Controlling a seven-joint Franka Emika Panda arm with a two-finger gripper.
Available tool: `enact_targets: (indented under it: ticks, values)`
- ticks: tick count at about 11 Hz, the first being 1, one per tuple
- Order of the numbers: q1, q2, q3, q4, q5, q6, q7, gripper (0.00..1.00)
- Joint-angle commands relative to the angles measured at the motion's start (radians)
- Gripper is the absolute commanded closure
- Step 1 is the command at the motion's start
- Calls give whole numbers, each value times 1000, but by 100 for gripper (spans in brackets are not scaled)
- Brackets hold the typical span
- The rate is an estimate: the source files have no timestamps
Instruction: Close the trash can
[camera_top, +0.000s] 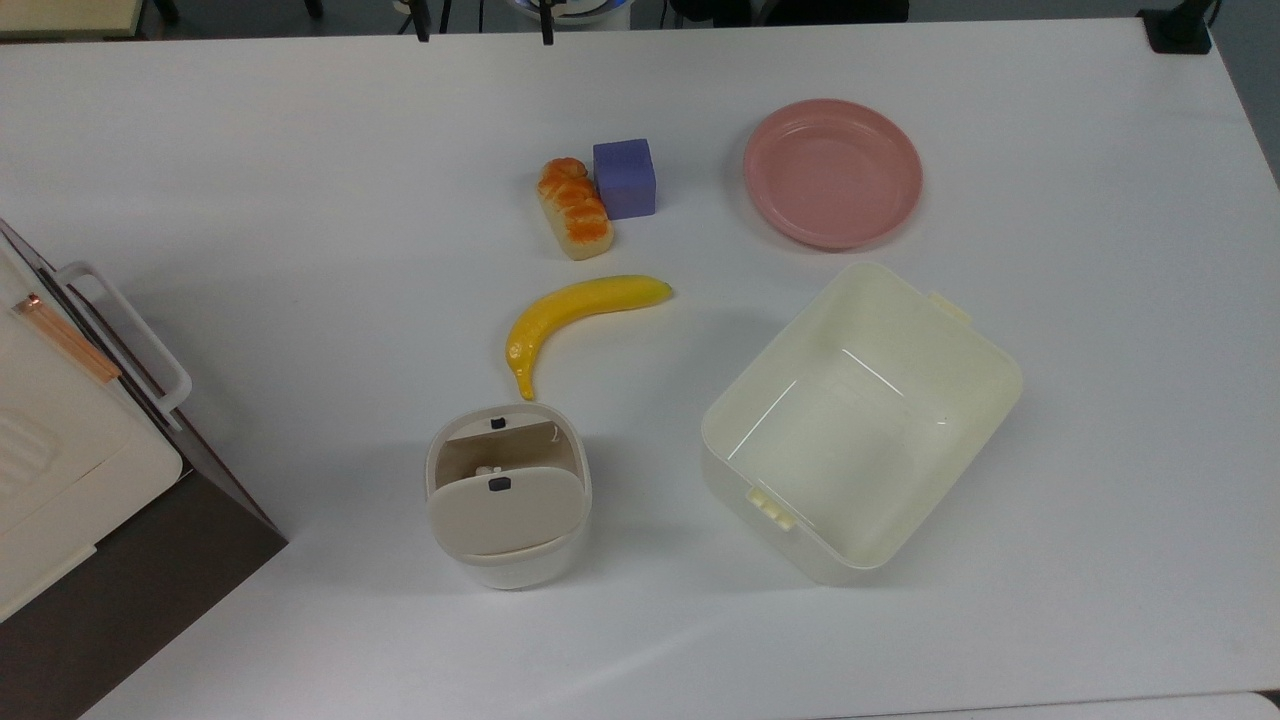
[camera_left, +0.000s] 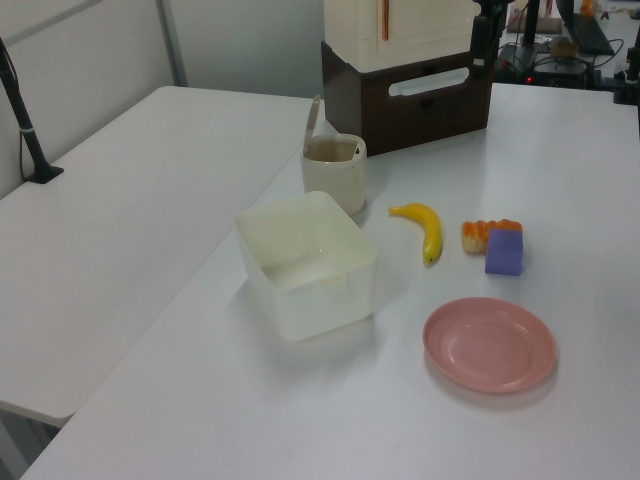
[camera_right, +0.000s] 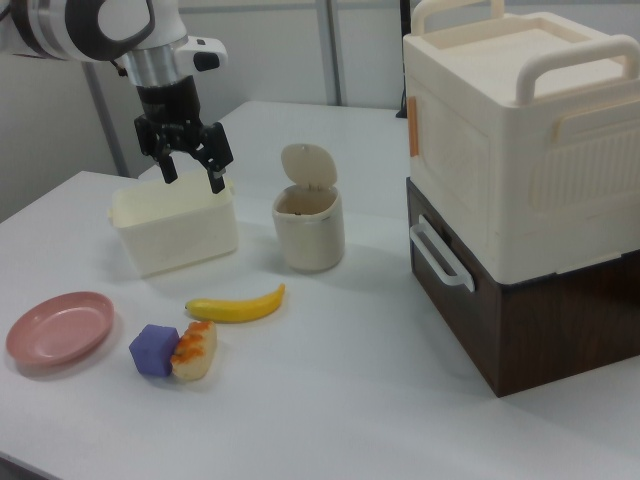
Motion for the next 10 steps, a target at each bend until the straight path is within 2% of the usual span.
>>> enact_targets:
  ticks: [1, 10]
  values:
    - [16, 3, -10, 10, 17, -23, -9, 0]
    - [36, 6, -7, 10, 17, -60, -9, 0]
